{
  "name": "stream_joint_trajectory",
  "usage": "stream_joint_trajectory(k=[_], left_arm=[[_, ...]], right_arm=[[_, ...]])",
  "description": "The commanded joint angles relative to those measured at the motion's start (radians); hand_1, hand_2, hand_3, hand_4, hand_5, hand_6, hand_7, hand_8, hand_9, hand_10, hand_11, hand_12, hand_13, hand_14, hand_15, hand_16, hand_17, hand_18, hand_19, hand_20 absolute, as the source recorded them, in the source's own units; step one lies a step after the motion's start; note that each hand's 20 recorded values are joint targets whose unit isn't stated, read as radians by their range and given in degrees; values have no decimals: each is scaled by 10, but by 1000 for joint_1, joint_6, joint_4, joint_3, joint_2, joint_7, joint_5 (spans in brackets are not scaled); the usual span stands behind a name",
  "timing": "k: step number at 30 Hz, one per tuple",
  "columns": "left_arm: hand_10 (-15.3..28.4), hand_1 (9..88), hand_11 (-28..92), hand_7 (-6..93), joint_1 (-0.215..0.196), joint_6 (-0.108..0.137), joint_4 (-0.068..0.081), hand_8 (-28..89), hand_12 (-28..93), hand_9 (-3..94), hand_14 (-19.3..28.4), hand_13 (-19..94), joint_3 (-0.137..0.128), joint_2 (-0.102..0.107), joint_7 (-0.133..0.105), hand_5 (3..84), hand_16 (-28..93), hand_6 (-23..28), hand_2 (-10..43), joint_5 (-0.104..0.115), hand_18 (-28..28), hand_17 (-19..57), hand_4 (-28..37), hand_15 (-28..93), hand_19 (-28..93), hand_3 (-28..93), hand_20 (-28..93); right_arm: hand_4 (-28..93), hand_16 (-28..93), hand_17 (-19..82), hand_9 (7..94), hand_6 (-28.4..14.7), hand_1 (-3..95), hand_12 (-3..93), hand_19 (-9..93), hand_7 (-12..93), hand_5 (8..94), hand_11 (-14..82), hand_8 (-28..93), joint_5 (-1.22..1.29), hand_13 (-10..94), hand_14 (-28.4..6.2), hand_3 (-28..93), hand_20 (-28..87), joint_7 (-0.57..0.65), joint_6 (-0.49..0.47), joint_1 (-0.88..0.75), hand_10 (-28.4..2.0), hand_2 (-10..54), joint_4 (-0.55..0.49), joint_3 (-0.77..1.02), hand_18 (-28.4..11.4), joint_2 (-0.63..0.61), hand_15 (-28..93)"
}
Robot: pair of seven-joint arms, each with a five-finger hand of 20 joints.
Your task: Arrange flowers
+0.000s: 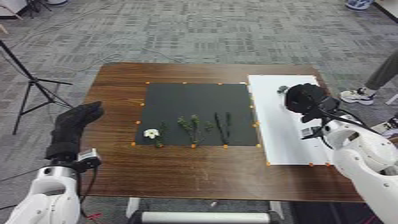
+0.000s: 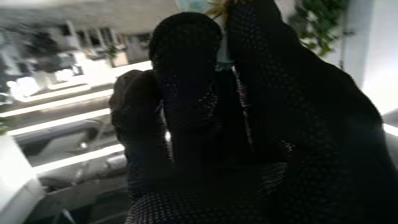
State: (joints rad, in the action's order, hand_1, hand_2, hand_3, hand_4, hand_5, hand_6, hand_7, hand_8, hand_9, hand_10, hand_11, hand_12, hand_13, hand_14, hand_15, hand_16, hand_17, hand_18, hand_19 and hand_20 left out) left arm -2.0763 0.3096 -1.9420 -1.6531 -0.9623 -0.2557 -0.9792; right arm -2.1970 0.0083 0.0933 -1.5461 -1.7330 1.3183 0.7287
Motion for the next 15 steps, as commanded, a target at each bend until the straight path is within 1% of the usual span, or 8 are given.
stream_joint_trajectory(k=[1,4,7,10,11,12,13,15], left_arm=[[143,208,213,171,-1,1,-4,-84,107,533,172,395,-10,13,3,522,-24,25,33,-2,98,50,-283,190,46,696,142],[143,208,212,171,-5,5,-2,-84,107,532,173,394,-19,21,3,522,-24,25,33,-2,98,50,-283,190,44,696,142],[144,208,213,170,-4,23,1,-84,107,532,171,393,-22,24,0,524,-24,26,33,4,98,50,-283,187,43,694,142],[143,200,211,173,4,59,8,-86,106,533,166,390,-14,31,-1,529,-26,20,66,36,96,51,-283,181,40,694,141],[145,192,210,172,3,63,13,-88,105,537,164,389,-18,30,2,534,-27,20,125,37,94,51,-283,176,39,682,141],[146,193,209,172,7,79,18,-88,103,540,162,387,-14,35,6,536,-28,19,161,42,92,52,-283,171,38,668,141],[148,190,209,171,14,98,24,-88,102,545,161,386,-9,38,7,540,-29,21,203,56,90,53,-283,168,38,657,141],[149,198,210,169,21,105,31,-89,100,549,161,386,-9,39,6,546,-28,23,259,83,87,55,-283,165,38,636,143]], right_arm=[[-219,451,426,815,19,645,477,782,411,702,180,90,-5,795,-53,628,577,6,-28,279,-75,-95,-101,-204,-189,57,475],[-220,452,426,819,20,644,475,783,408,705,174,90,2,795,-54,628,578,-7,-70,349,-74,-95,-110,-295,-190,97,478],[-220,452,426,825,21,643,475,785,404,708,168,91,4,795,-53,628,578,-22,-104,415,-73,-95,-102,-375,-192,151,481],[-221,452,426,829,22,643,475,787,402,710,161,90,-1,795,-54,628,578,-29,-144,473,-72,-95,-92,-439,-192,200,483],[-221,452,426,829,22,643,475,787,401,710,160,90,-11,796,-54,628,578,-48,-162,492,-72,-95,-73,-450,-193,226,483],[-221,452,426,831,22,643,473,787,402,710,158,90,-21,796,-54,627,578,-52,-177,505,-72,-95,-70,-462,-193,243,484],[-222,451,425,833,23,644,472,788,402,710,156,91,-23,796,-54,627,578,-53,-183,519,-72,-95,-65,-480,-193,256,485],[-222,453,425,836,23,643,467,788,400,712,151,89,-41,796,-54,627,578,-61,-194,539,-71,-95,-44,-501,-193,291,486]])
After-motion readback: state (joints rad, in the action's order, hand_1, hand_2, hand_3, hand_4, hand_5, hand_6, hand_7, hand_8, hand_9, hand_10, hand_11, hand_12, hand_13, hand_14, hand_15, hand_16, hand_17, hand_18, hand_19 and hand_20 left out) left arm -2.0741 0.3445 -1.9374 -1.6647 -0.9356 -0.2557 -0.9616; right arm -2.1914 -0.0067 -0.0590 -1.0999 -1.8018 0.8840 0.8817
